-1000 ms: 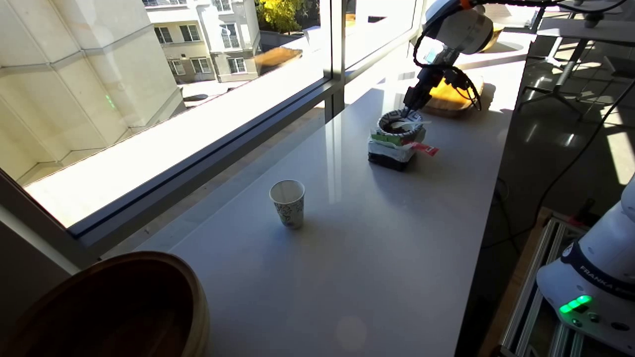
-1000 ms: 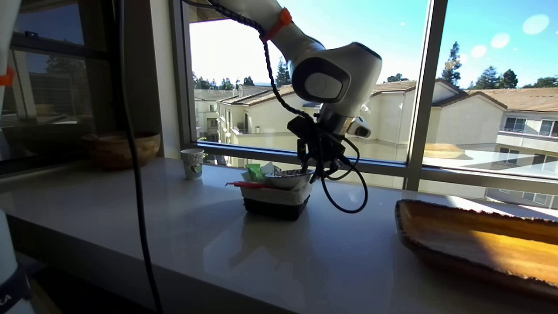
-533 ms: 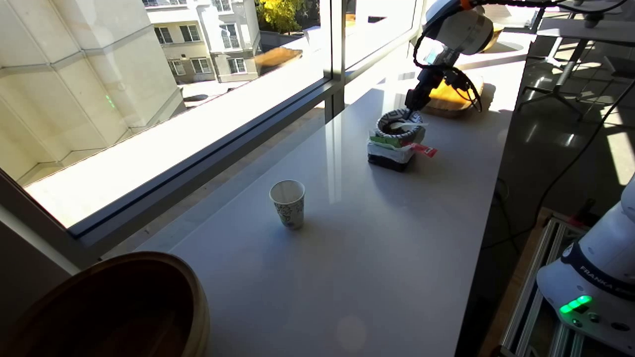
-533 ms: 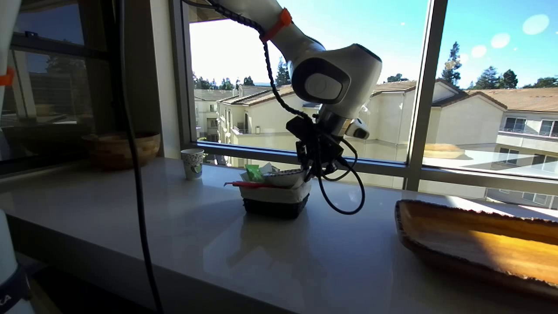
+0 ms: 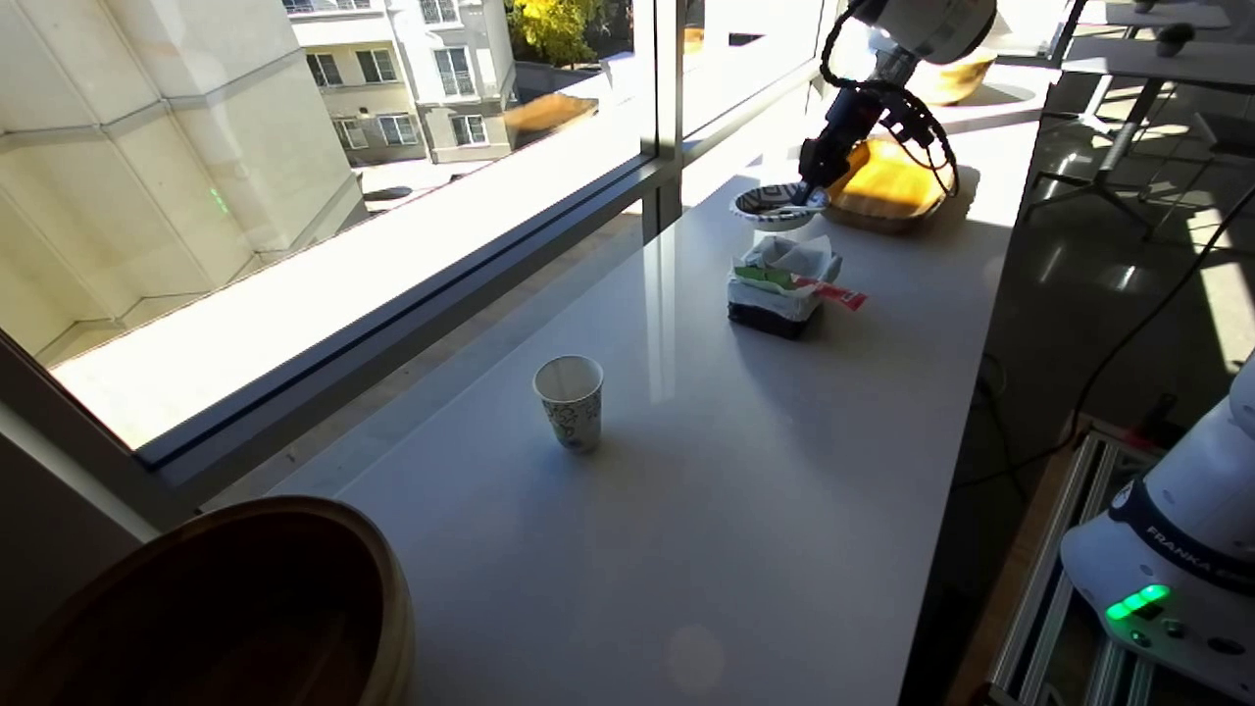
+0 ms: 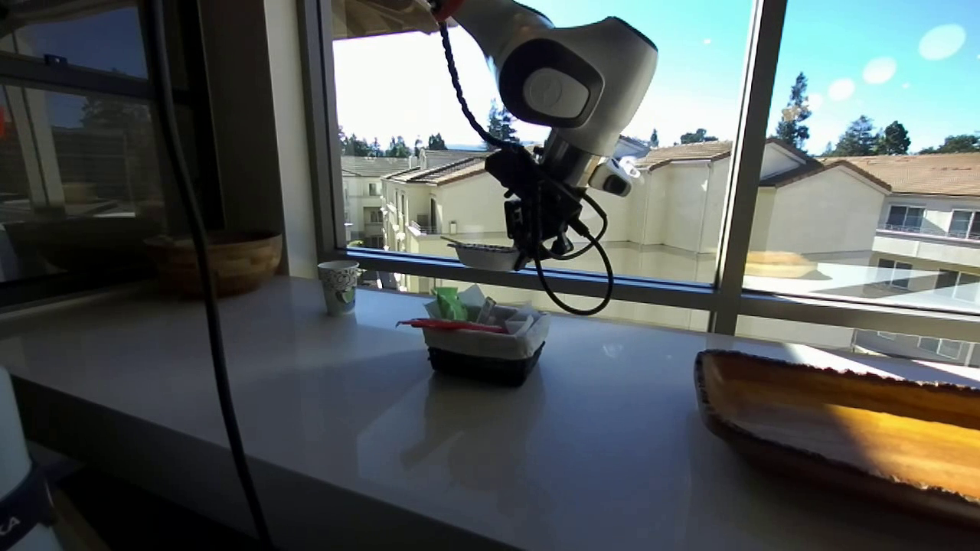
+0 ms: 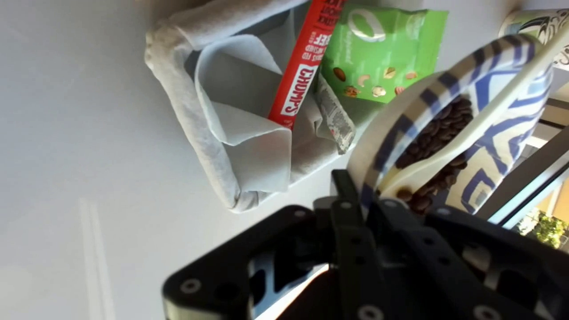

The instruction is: Take the bowl out of the basket and place it next to the cup

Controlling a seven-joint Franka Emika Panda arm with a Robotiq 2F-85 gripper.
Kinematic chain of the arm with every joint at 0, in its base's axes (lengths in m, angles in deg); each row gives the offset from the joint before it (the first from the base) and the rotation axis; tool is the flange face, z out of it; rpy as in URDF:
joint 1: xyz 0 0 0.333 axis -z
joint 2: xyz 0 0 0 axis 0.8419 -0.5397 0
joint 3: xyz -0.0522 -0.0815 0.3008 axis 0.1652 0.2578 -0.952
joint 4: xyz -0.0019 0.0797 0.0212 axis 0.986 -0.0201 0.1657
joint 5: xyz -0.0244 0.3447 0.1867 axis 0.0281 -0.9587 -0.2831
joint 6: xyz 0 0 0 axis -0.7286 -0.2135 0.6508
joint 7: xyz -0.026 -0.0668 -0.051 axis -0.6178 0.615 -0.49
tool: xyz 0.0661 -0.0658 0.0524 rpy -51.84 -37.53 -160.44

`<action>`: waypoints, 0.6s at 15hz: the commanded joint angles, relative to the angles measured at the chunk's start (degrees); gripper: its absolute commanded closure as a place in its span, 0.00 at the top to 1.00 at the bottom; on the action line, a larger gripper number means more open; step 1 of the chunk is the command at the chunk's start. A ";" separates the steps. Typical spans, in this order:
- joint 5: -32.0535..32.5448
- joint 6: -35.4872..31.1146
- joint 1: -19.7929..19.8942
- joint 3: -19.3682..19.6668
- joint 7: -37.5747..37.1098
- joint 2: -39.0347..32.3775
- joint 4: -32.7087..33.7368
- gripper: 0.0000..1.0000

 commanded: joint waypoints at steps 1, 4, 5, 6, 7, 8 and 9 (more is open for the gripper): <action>-1.04 0.25 0.98 1.12 2.01 0.00 -2.33 0.00; -0.90 0.33 1.31 1.46 2.65 -0.14 -3.35 0.00; -0.86 0.29 1.25 1.40 2.92 0.09 -3.75 0.00; -0.81 0.23 1.15 1.37 3.02 0.24 -4.04 0.00; -0.79 0.29 1.06 1.29 3.26 0.41 -4.17 0.00; -0.84 0.19 0.99 1.22 3.55 0.48 -4.26 0.00; -0.74 0.15 0.86 1.12 3.80 0.82 -4.42 0.00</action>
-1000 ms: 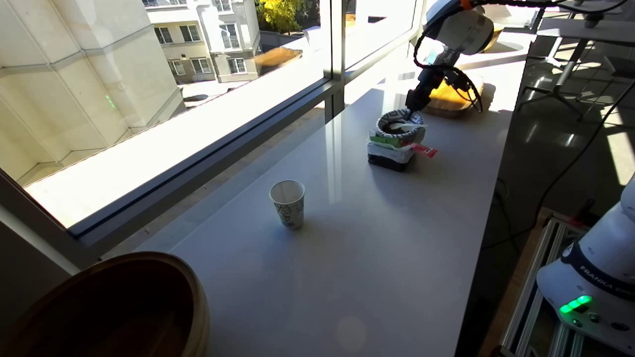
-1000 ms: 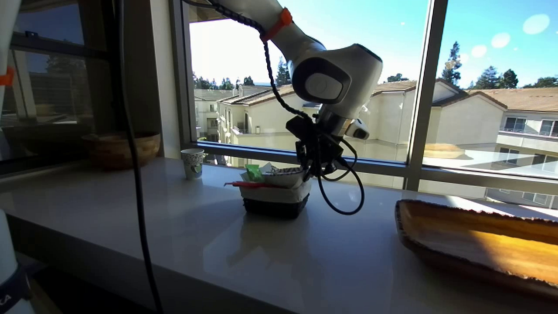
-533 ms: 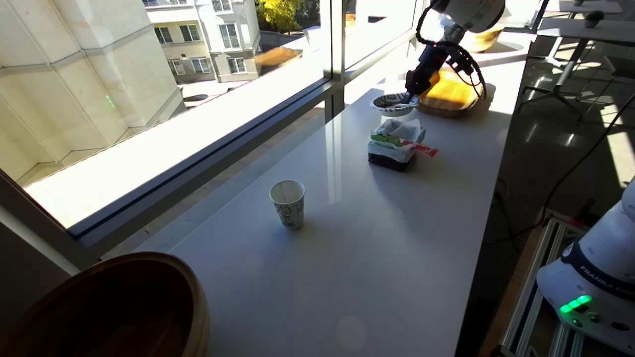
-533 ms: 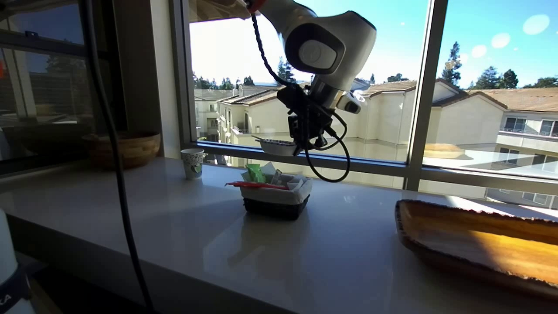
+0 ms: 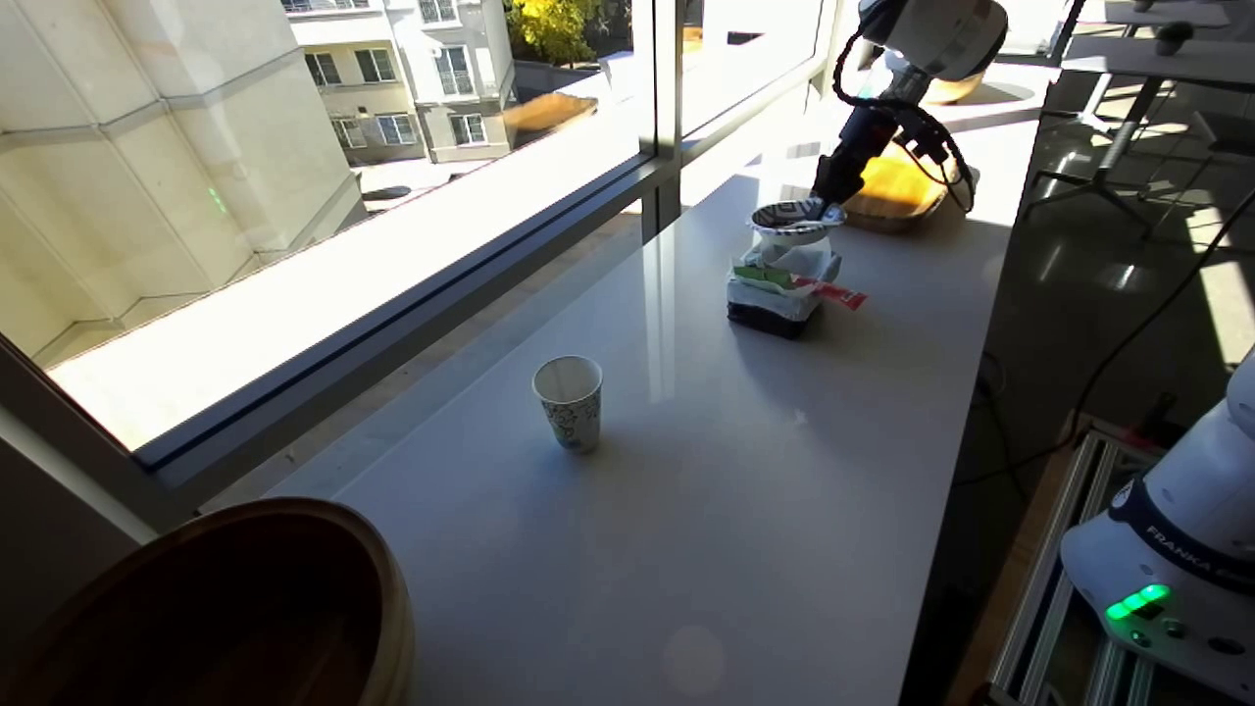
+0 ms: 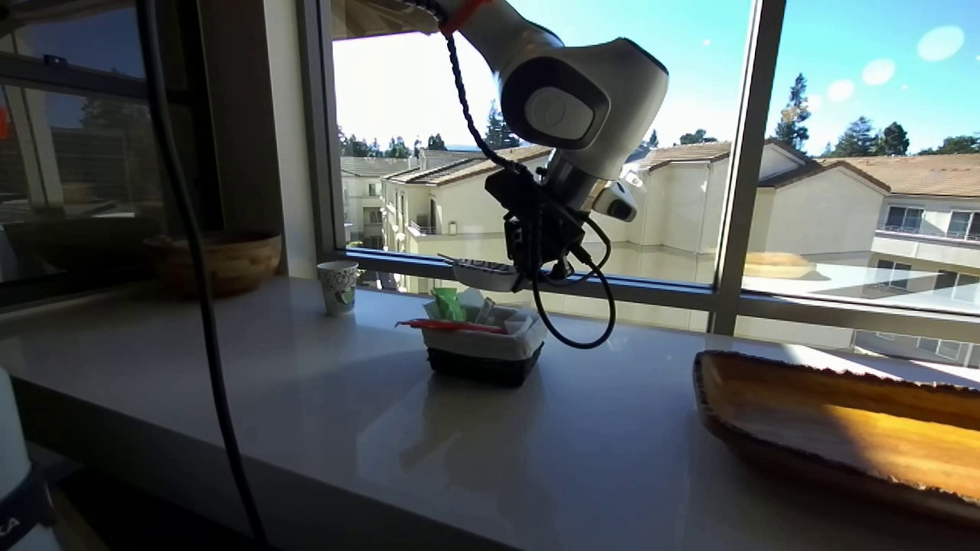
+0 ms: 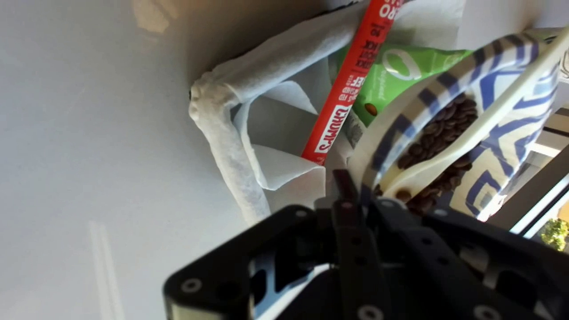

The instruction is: Take the bowl out of the basket and place it next to the cup

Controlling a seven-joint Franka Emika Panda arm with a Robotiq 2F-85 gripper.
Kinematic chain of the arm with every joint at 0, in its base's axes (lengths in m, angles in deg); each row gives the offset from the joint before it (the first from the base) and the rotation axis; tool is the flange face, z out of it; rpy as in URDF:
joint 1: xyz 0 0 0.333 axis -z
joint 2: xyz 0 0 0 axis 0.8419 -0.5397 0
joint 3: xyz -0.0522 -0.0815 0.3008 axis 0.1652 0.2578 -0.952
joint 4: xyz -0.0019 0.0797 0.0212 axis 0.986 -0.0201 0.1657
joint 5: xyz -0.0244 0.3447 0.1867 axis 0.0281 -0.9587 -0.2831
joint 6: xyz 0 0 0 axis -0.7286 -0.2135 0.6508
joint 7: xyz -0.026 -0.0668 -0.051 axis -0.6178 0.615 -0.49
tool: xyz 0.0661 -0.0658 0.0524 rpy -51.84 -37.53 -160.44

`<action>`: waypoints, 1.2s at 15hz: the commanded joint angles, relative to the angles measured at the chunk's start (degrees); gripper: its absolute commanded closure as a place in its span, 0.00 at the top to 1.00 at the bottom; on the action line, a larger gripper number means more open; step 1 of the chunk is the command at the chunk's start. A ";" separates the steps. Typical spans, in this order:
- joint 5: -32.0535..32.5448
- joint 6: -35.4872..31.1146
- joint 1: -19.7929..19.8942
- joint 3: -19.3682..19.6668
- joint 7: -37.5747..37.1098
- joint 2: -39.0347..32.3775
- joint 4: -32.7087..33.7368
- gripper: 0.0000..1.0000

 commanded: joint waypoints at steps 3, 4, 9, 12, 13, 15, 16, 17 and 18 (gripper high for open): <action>-0.51 0.27 -0.75 -0.43 2.96 2.25 -1.77 0.00; -0.72 0.84 -0.93 -0.72 4.33 2.64 -1.83 0.00; 0.30 1.42 -2.88 -2.19 9.75 3.85 -2.03 0.00; 0.48 1.39 -4.57 -3.36 12.51 4.13 -2.46 0.00; 0.45 1.50 -5.11 -3.72 13.37 4.15 -2.63 0.00; 0.96 1.35 -6.49 -4.71 15.19 4.02 -3.16 0.00; 1.24 1.31 -7.26 -5.29 15.99 3.80 -3.39 0.00; 1.42 1.20 -7.87 -5.76 16.61 3.72 -3.61 0.00; 1.66 1.08 -8.60 -6.34 17.23 3.60 -3.91 0.00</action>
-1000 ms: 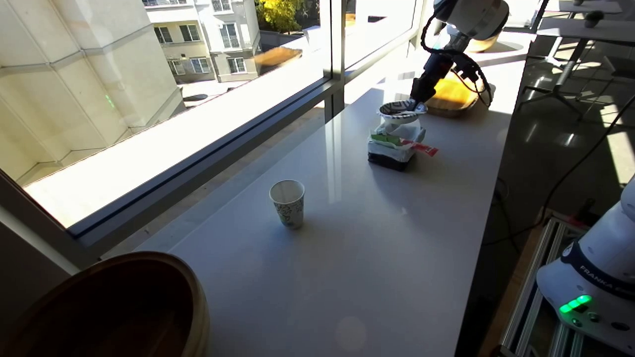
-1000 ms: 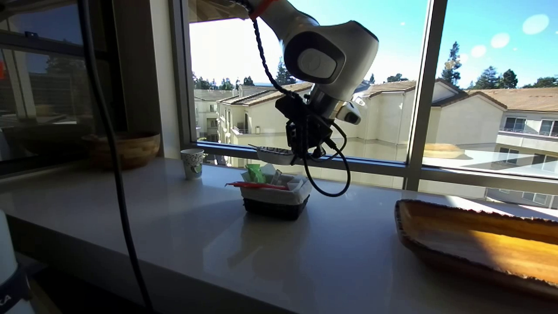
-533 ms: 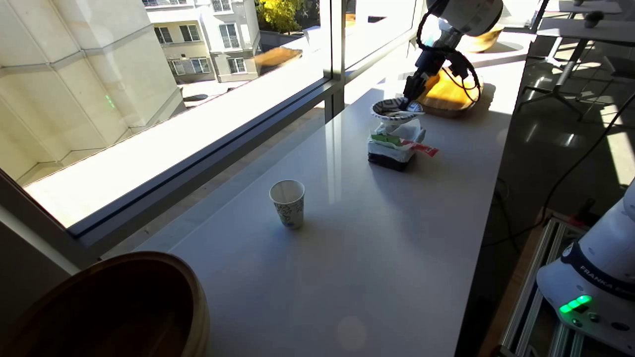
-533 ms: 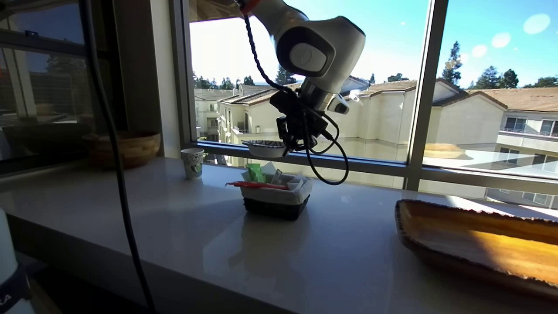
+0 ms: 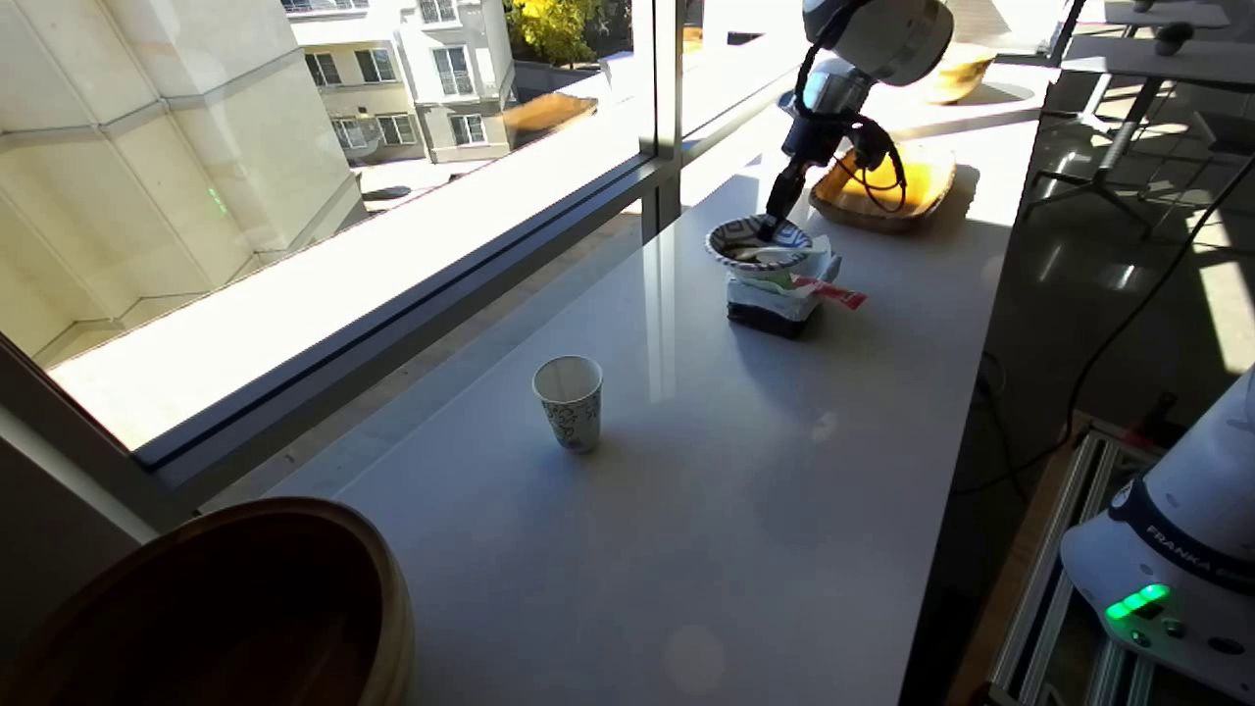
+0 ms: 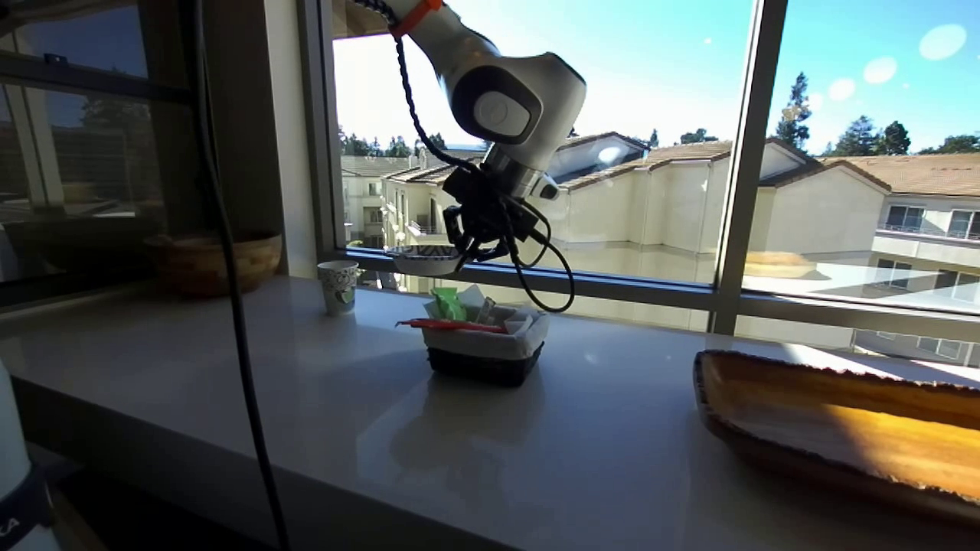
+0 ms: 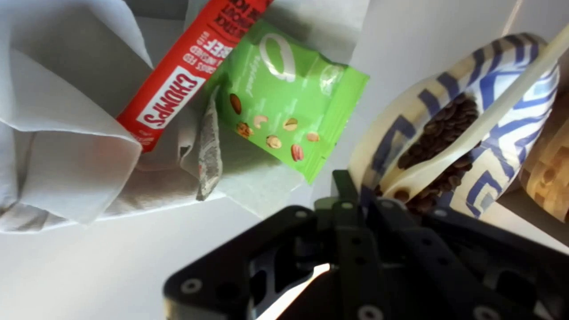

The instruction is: Take the bowl out of the basket and place it next to the cup

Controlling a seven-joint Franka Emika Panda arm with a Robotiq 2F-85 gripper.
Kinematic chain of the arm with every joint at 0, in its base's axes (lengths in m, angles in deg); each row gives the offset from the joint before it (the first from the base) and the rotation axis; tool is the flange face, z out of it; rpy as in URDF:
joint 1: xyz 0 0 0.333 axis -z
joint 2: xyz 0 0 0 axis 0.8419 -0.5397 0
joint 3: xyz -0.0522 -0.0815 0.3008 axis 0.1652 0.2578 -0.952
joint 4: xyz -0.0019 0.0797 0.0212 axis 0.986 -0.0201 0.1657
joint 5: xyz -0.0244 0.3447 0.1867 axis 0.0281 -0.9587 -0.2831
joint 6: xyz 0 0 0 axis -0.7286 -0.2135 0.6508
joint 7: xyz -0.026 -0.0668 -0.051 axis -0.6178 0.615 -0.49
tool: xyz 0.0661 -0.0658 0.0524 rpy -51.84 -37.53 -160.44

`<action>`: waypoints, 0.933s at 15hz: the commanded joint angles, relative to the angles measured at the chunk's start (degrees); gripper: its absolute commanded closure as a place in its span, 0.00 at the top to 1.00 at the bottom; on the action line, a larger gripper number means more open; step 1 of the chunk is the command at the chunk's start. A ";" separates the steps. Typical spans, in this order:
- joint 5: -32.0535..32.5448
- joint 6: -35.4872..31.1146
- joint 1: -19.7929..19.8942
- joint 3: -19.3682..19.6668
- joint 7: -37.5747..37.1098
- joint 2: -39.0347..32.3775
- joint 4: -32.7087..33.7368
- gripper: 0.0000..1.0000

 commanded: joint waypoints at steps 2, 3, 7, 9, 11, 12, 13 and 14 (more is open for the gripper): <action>1.88 0.04 -3.07 -1.97 3.35 0.50 -2.59 0.00; 2.10 -0.19 -3.63 -2.40 3.79 0.36 -2.83 0.00; 1.49 -4.07 -6.08 -4.57 5.76 -1.00 -3.67 0.00; 1.06 -6.83 -7.11 -5.66 6.27 -2.18 -3.60 0.00; 0.08 -9.26 -7.92 -6.86 6.01 -4.12 -2.93 0.00; -0.33 -10.55 -8.28 -7.50 5.80 -5.39 -2.52 0.00; -0.60 -11.47 -8.55 -8.09 5.72 -6.62 -2.09 0.00; -1.03 -12.13 -8.69 -8.76 5.67 -7.96 -1.65 0.00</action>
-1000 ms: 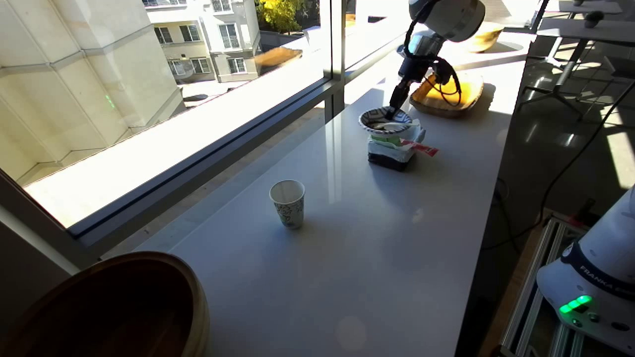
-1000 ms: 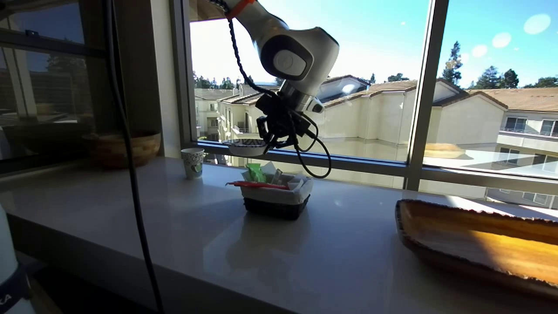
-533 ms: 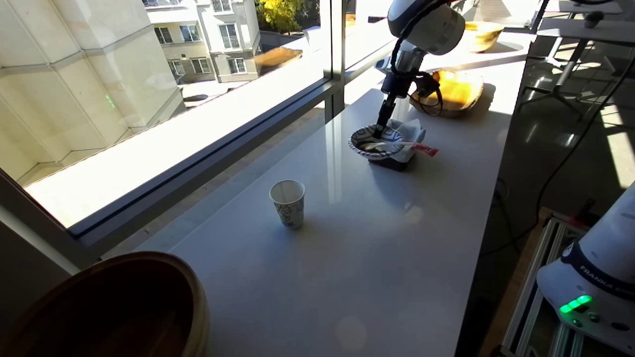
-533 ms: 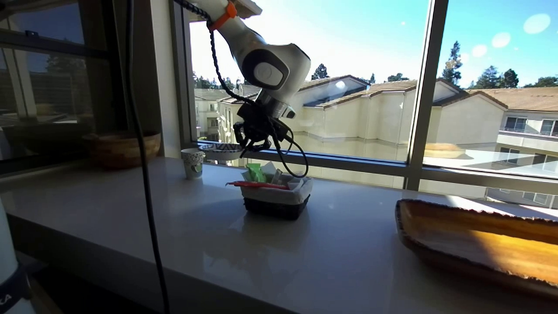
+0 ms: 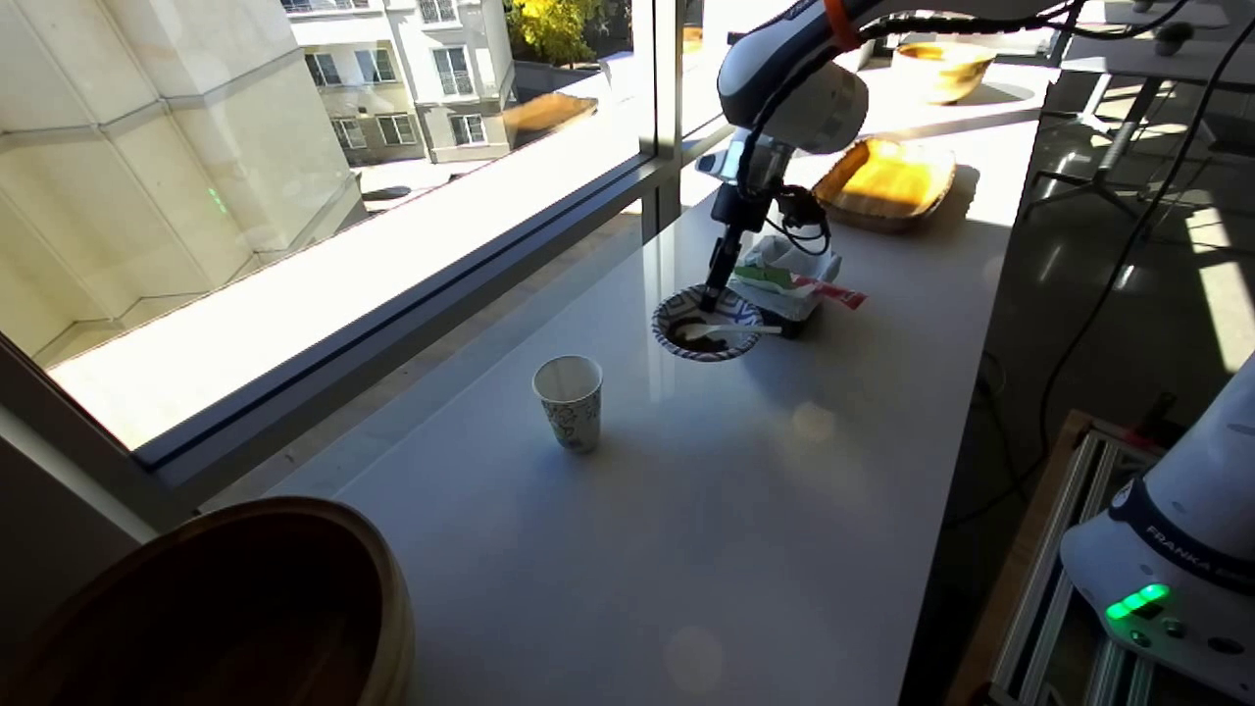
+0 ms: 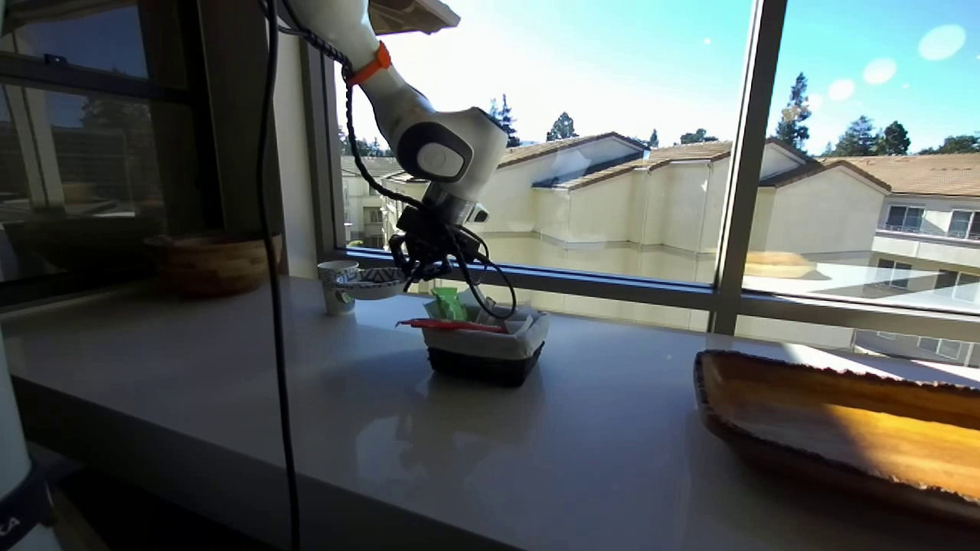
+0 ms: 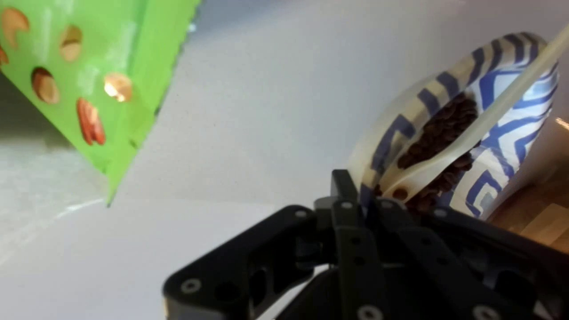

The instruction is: Take the bowl out of the basket and place it next to the cup

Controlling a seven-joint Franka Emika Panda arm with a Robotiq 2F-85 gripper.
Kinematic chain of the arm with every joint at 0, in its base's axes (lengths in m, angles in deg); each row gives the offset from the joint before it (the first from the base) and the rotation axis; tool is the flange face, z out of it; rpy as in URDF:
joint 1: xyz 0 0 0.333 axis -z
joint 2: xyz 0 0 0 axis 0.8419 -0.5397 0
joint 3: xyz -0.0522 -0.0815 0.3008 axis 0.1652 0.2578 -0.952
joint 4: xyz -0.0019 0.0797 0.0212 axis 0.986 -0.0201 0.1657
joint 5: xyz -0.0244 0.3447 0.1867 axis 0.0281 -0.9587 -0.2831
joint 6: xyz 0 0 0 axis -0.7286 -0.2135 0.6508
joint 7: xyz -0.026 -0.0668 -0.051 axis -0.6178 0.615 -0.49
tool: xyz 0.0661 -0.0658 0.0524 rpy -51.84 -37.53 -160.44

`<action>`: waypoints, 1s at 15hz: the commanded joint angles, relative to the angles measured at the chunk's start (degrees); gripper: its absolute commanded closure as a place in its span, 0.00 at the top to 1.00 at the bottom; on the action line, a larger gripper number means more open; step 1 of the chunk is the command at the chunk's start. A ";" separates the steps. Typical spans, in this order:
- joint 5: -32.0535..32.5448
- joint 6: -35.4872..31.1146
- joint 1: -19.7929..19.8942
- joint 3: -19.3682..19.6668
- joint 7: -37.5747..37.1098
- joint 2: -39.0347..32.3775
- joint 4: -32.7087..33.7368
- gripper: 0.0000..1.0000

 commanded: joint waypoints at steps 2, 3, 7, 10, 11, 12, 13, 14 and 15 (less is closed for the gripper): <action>-1.78 -3.93 -0.77 -2.44 0.90 -5.69 1.79 0.00; -2.28 -4.23 -0.56 -2.99 1.20 -6.87 2.32 0.00; -2.23 -4.06 0.30 -4.05 1.49 -10.17 4.28 0.00; -1.49 -4.23 0.71 -3.98 1.36 -11.34 5.06 0.00; -1.15 -4.27 0.78 -3.92 1.18 -11.52 5.18 0.00; -0.58 -4.24 0.75 -3.84 0.97 -11.47 5.08 0.27; -0.14 -4.04 0.76 -3.82 0.73 -11.39 5.07 0.28; 0.09 -3.97 0.77 -3.89 0.74 -11.14 4.95 0.35; 0.52 -3.43 0.64 -3.89 0.25 -10.59 4.67 0.41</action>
